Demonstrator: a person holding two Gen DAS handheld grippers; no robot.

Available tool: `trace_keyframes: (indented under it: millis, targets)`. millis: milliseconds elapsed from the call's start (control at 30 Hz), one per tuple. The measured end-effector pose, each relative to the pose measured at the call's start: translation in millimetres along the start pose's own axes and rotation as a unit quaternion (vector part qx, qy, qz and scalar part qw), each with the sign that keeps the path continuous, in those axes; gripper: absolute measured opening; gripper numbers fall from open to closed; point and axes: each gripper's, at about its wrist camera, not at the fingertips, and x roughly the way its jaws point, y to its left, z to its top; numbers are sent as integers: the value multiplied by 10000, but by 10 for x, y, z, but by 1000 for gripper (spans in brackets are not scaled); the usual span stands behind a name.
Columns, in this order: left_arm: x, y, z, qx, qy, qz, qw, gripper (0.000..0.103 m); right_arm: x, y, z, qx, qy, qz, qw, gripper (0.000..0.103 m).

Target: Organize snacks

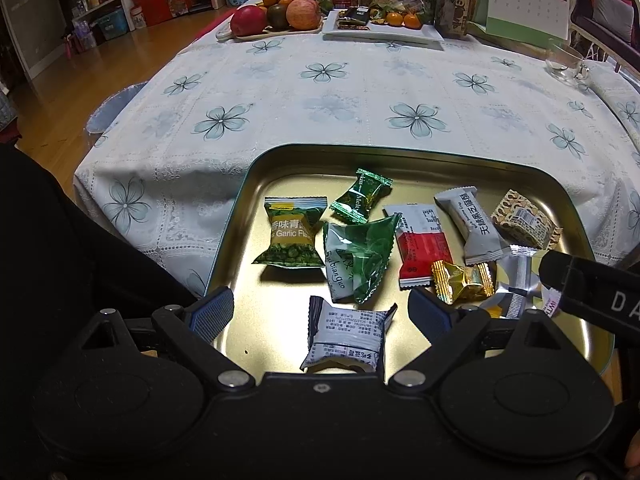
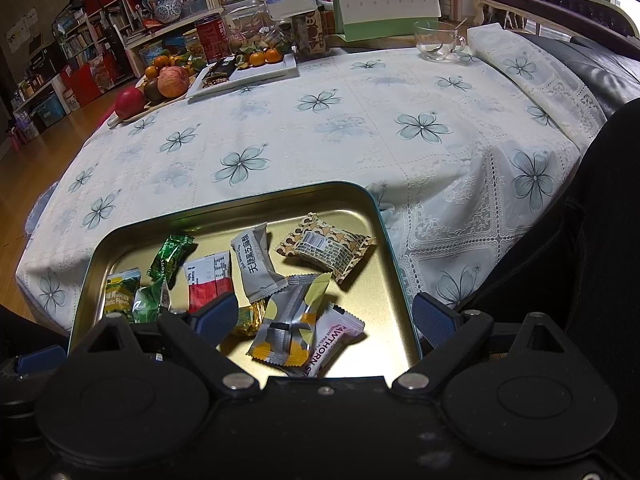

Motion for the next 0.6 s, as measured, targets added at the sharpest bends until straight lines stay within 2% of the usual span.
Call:
trace_keyframes:
  millis: [433, 600]
  targets:
    - [-46, -56, -20, 92, -57, -78, 9999, 94, -3, 3, 4, 34, 8, 11, 10000, 99]
    - [-50, -152, -33, 330, -50, 112, 9994, 94, -9, -6, 16, 49, 10, 24, 10000, 99]
